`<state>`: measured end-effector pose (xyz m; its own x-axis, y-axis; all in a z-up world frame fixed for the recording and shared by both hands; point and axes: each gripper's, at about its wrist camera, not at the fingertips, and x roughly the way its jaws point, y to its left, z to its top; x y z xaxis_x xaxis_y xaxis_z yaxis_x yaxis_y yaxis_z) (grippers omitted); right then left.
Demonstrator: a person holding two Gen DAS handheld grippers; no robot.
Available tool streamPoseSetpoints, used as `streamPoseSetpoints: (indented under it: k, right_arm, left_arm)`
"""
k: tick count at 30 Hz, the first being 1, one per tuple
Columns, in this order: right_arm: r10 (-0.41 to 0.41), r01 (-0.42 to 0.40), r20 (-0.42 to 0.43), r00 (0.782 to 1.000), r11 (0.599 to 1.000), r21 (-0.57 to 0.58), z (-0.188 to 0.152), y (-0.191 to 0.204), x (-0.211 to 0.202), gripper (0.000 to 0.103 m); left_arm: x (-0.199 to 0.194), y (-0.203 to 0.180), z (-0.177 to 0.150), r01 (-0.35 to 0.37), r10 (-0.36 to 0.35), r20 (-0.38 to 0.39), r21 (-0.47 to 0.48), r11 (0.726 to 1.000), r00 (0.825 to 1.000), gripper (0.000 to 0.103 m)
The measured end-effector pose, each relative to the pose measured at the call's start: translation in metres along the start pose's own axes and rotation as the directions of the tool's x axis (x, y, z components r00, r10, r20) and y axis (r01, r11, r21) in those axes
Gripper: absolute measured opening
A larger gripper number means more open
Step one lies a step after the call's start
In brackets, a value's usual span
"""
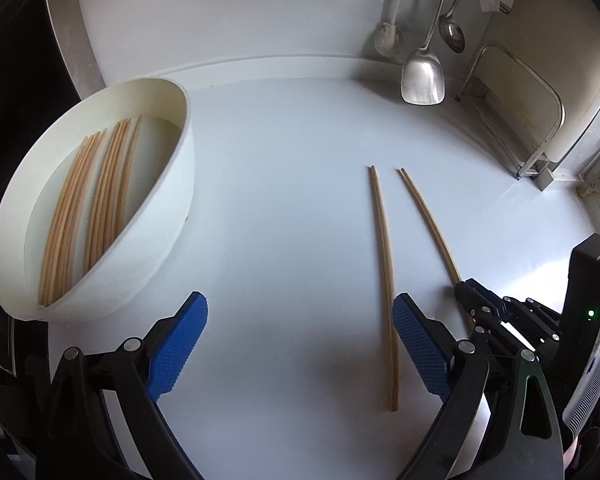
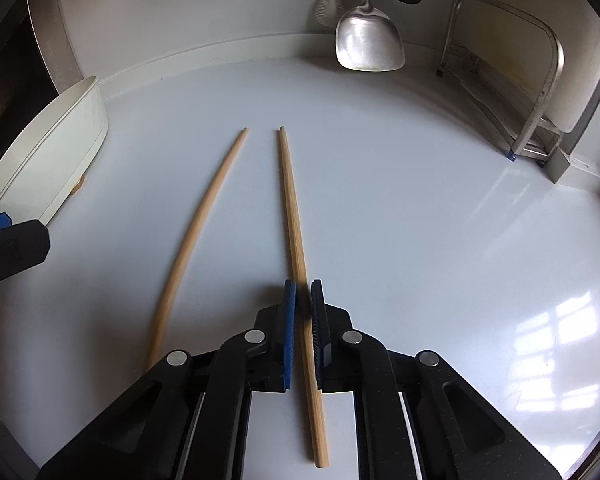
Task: Organize utensils
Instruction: 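Close the right tool on a chopstick while the left tool grasps the other, then carry both held chopsticks over the white water basin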
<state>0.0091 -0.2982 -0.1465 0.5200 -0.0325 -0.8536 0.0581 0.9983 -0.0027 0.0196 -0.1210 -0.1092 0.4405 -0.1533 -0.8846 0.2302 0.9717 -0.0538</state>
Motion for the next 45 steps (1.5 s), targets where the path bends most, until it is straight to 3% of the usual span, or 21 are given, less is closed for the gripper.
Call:
streamPoseSetpoints:
  k: [10, 12, 14, 27, 31, 32, 35, 40, 43, 45]
  right_arm:
    - [-0.019, 0.019, 0.008, 1.000, 0.999, 0.050, -0.024, -0.047, -0.014, 0.007]
    - [0.001, -0.003, 0.021, 1.000, 0.997, 0.072, -0.025, -0.051, -0.017, 0.025]
    - [-0.005, 0.002, 0.043, 0.999, 0.997, 0.077, -0.026, -0.052, -0.019, 0.029]
    - [-0.044, 0.045, 0.024, 0.999, 0.999, -0.007, -0.022, -0.040, -0.008, 0.029]
    - [-0.042, 0.043, 0.030, 0.999, 0.999, -0.012, -0.021, -0.040, -0.007, 0.024]
    - [-0.040, 0.041, 0.031, 0.999, 0.999, -0.017, -0.021, -0.040, -0.007, 0.019]
    - [-0.042, 0.043, 0.030, 0.999, 0.998, -0.035, -0.021, -0.038, -0.007, 0.007]
    - [-0.011, 0.011, 0.027, 1.000, 1.000, -0.018, -0.021, -0.042, -0.007, 0.006]
    - [-0.006, 0.007, 0.032, 0.999, 1.000, -0.025, -0.022, -0.041, -0.008, 0.006]
    - [0.010, -0.009, 0.032, 0.999, 1.000, -0.015, -0.022, -0.042, -0.008, 0.006]
  left_arm:
    - [0.038, -0.029, -0.006, 0.000, 0.000, -0.022, 0.009, 1.000, 1.000, 0.092]
    - [0.043, -0.032, -0.007, -0.013, 0.014, -0.025, 0.017, 1.000, 1.000, 0.092]
    - [0.046, -0.035, -0.007, -0.027, 0.028, -0.024, 0.026, 0.999, 0.999, 0.092]
    - [0.066, -0.037, -0.011, -0.062, 0.065, -0.051, 0.045, 0.997, 0.997, 0.093]
    - [0.062, -0.042, -0.017, -0.082, 0.083, -0.021, 0.055, 0.995, 0.996, 0.093]
    - [0.061, -0.043, -0.018, -0.088, 0.089, -0.014, 0.060, 0.994, 0.996, 0.091]
    - [0.058, -0.047, -0.019, -0.061, 0.061, -0.008, 0.057, 0.996, 0.998, 0.077]
    - [0.055, -0.053, -0.019, -0.043, 0.045, -0.028, 0.047, 0.998, 0.999, 0.060]
    - [0.052, -0.060, -0.020, -0.042, 0.044, -0.023, 0.058, 0.997, 0.999, 0.035]
    - [0.052, -0.066, -0.021, -0.044, 0.046, -0.024, 0.073, 0.996, 0.999, 0.011]
